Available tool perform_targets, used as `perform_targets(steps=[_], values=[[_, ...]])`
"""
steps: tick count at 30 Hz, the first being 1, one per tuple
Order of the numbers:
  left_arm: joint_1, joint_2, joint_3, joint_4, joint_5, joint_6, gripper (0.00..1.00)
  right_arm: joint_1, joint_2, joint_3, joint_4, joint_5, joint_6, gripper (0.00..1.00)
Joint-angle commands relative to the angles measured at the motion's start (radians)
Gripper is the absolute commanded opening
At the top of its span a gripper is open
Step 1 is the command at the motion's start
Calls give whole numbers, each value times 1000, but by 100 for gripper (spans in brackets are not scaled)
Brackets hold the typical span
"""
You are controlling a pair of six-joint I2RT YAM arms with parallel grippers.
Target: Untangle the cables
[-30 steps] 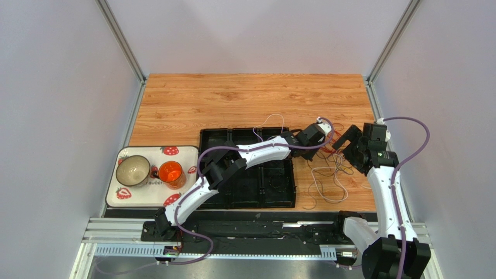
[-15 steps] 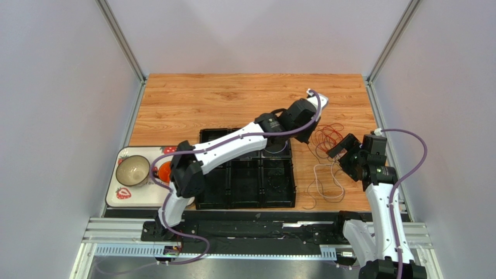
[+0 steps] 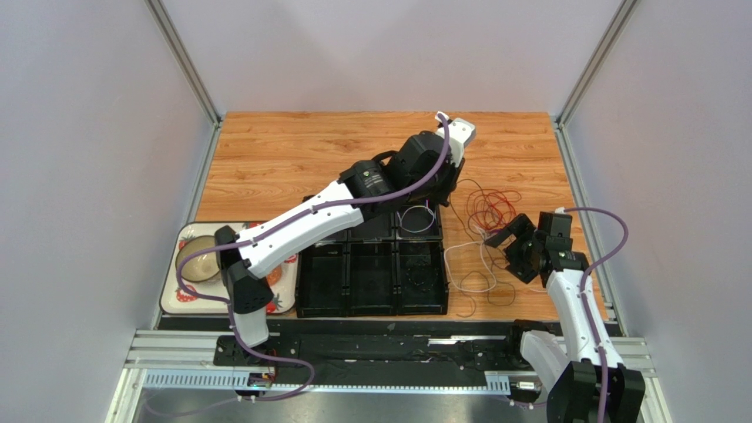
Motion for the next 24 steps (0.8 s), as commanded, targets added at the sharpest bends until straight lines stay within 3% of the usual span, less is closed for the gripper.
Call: perform_targets(steps=[1, 10, 19, 24], values=[[-4, -99, -20, -23, 16, -4, 0, 8, 48, -27, 152, -44, 43, 86], [-4, -146, -38, -15, 68, -9, 0, 83, 197, 6, 275, -103, 83, 88], [-4, -109, -43, -9, 77, -15, 0, 158, 92, -17, 325, -97, 149, 88], [-2, -111, -34, 12, 103, -15, 0, 187, 146, -38, 411, -115, 180, 88]])
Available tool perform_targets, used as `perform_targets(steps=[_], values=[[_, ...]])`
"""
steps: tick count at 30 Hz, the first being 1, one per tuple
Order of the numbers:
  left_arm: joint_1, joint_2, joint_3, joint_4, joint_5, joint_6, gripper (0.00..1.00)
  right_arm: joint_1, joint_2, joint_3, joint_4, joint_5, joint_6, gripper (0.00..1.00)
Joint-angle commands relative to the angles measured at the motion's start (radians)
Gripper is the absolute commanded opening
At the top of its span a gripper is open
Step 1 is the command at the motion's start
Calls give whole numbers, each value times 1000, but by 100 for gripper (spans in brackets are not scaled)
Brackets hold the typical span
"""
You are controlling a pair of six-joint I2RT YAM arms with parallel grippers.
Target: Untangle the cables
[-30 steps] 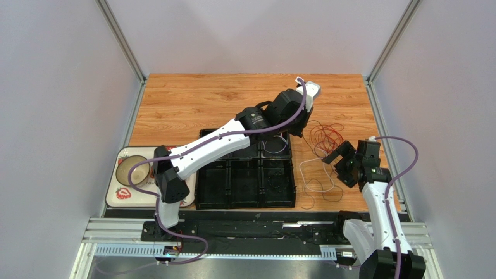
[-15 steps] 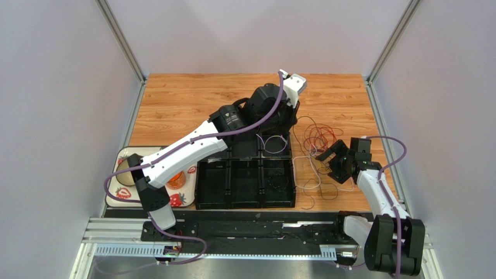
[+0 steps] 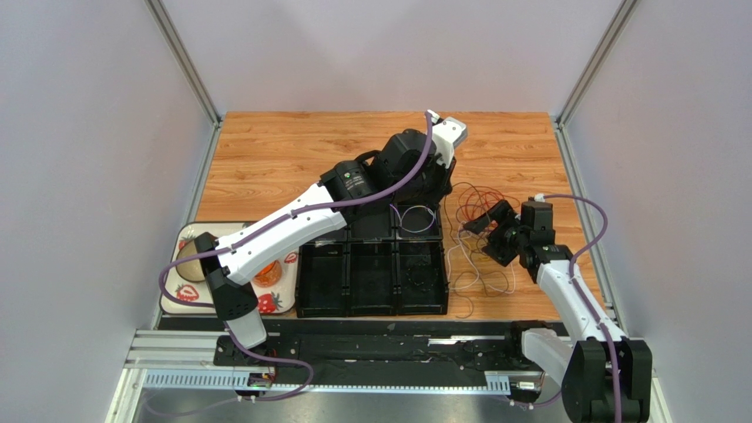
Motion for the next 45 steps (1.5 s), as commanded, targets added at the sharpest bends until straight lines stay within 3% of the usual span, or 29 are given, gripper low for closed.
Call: perform_targets(steps=[1, 6, 14, 20, 22, 24, 28, 35, 45], values=[[-3, -6, 16, 41, 37, -9, 0, 44, 79, -2, 110, -8, 45, 88], [-3, 0, 64, 41, 83, -12, 0, 129, 176, 20, 136, 41, 66, 87], [-6, -59, 140, 28, 199, -46, 0, 145, 301, 73, 169, 93, 62, 80], [-15, -155, 194, 25, 227, -55, 0, 145, 394, 136, 169, 127, 39, 67], [-22, -197, 211, 28, 229, -57, 0, 145, 426, 157, 170, 137, 30, 54], [-22, -241, 222, 39, 239, -42, 0, 143, 445, 171, 161, 145, 22, 51], [-25, -318, 264, 61, 247, 18, 0, 145, 474, 194, 147, 174, 5, 54], [-23, -496, 286, 111, 143, 132, 0, 140, 506, 225, 126, 217, -38, 55], [-23, -735, 145, 168, -17, 253, 0, 139, 528, 231, 132, 223, -44, 55]])
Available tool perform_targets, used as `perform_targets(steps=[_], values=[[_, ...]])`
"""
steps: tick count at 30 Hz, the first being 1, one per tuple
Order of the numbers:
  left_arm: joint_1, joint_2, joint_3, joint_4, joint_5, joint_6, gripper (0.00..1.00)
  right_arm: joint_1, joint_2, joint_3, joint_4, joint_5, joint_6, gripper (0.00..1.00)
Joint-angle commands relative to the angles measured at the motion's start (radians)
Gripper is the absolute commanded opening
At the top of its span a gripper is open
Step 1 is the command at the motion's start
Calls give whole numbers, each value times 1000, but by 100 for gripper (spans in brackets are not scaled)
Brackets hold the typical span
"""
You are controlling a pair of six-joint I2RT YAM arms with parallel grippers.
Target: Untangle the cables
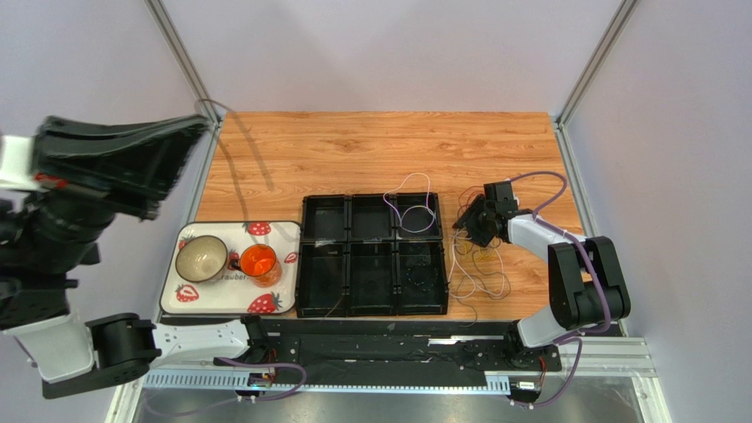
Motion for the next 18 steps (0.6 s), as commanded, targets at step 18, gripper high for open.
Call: perform_targets(steps=[18], values=[[-3, 7, -135, 58, -221, 202, 0, 17, -35, -124, 185, -14, -54, 60]])
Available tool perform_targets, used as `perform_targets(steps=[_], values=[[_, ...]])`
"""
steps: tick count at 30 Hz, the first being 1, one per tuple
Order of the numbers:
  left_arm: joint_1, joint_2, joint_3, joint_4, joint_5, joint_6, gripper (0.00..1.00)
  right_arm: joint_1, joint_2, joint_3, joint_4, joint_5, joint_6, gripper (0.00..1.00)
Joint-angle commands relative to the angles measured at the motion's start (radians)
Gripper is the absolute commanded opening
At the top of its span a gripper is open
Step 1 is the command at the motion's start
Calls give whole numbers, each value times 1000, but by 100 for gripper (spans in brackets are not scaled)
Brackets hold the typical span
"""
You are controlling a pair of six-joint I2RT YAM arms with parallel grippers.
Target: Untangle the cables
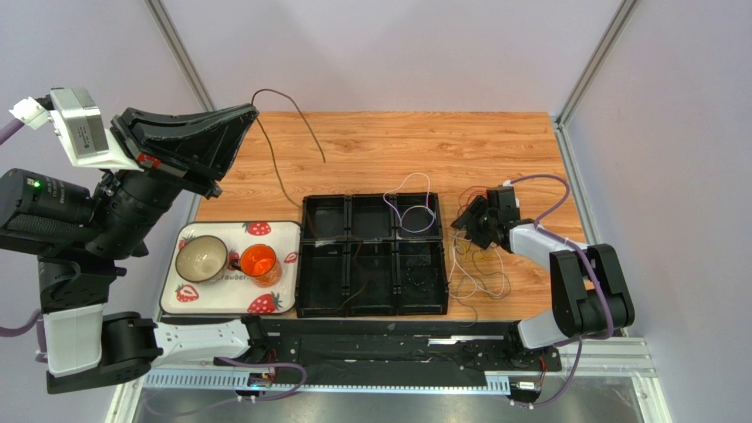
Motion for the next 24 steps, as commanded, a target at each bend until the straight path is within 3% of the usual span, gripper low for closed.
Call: perform_targets(steps=[1, 18, 24], values=[[-2, 9, -3, 33, -44, 54, 0, 13, 14, -40, 64, 2, -33, 61], [9, 5, -318, 179, -187, 43, 0, 13, 44, -60, 101, -21, -53, 60], [48, 21, -340, 158, -216, 22, 0, 13, 48, -63, 132, -27, -57, 59]])
